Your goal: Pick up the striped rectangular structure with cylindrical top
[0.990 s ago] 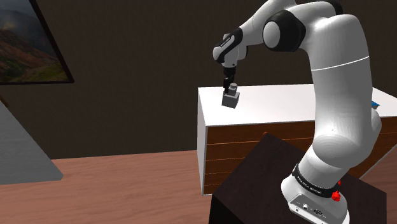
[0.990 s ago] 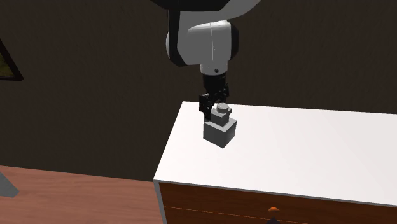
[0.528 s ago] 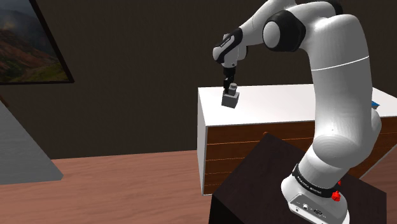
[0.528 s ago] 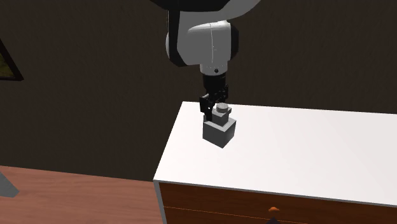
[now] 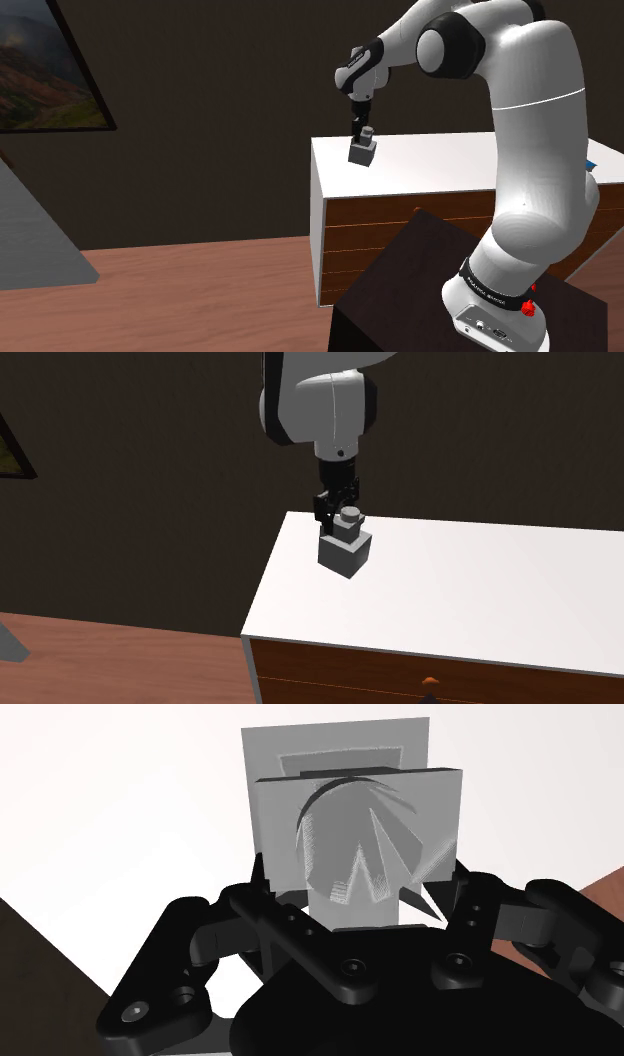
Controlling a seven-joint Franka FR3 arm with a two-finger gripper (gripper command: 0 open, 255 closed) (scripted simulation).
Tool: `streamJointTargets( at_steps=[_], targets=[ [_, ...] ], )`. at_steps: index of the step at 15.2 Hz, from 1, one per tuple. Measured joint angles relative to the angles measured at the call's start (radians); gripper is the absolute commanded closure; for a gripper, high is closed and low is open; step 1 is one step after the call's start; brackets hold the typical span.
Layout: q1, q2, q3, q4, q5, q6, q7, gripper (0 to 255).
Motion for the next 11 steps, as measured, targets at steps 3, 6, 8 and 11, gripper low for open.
streamJointTargets(
  at_steps=[3, 6, 8, 11],
  targets=[
    [0.003, -0.02, -0.005, 0.013, -0.008, -0.032, 0.004, 255],
    [0.004, -0.036, -0.009, 0.031, -0.015, -0.065, 0.005, 255],
    [0.005, -0.048, -0.012, 0.042, -0.02, -0.087, 0.006, 255],
    [0.007, -0.064, -0.016, 0.053, -0.026, -0.114, 0.008, 255]
  ],
)
